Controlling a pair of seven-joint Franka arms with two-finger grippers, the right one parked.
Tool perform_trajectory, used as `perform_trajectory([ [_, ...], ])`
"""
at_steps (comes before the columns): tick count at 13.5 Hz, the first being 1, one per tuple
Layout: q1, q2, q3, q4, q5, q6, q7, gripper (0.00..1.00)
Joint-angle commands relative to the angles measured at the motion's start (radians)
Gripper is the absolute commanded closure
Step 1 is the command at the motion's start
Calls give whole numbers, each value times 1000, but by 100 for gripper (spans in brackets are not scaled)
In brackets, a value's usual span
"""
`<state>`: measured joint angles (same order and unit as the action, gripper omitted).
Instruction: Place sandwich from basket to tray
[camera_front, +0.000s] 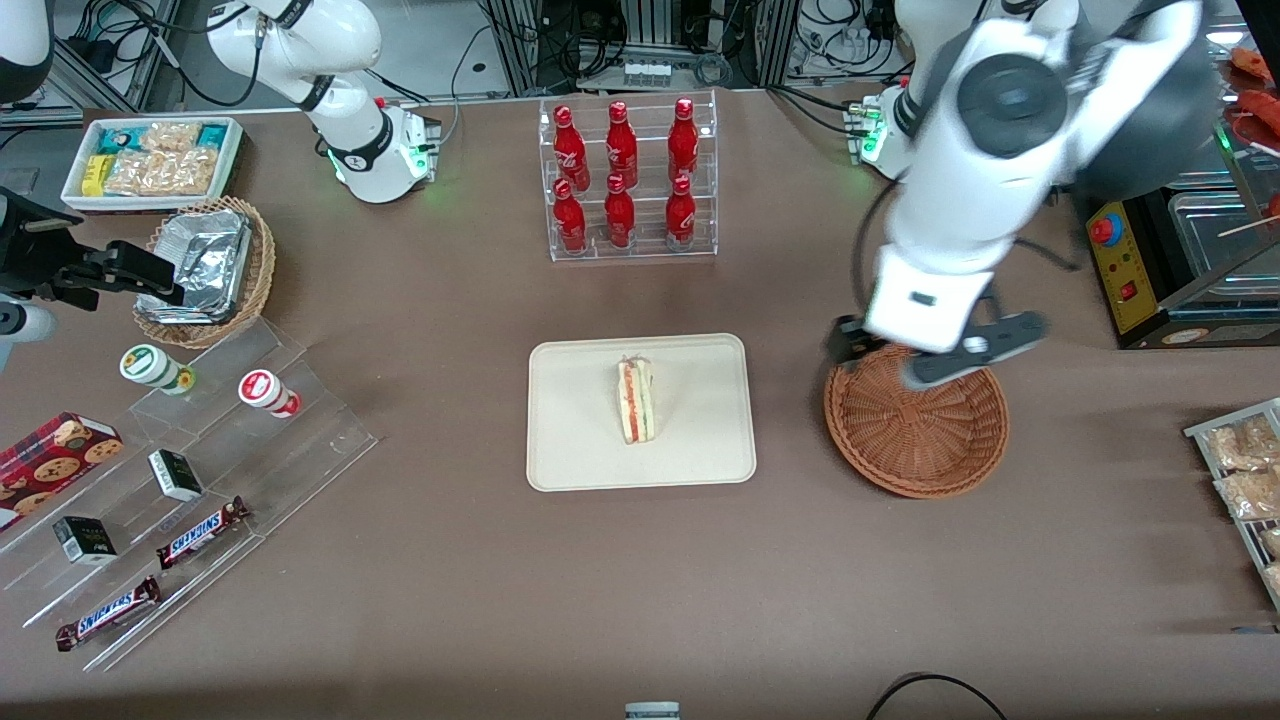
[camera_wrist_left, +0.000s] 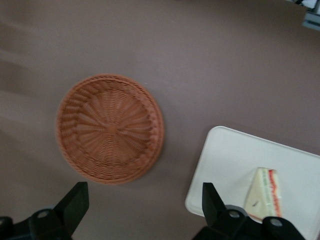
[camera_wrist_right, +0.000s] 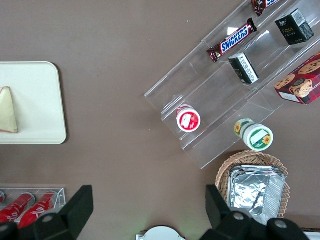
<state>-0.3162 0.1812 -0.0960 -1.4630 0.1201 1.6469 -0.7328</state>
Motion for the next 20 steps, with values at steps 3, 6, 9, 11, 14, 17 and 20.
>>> perform_trajectory([
  [3,178,-132,-11,-78,-48,-108,348,0],
  [6,290,-228,-11,-160,-108,-116,551,0],
  [9,293,-290,33,-209,-109,-116,662,0],
  [11,293,-286,54,-201,-109,-119,668,0],
  [14,299,-206,65,-105,-111,-124,731,0],
  [17,299,-149,65,-43,-97,-124,731,0],
  [20,299,-143,65,-43,-92,-127,728,0],
])
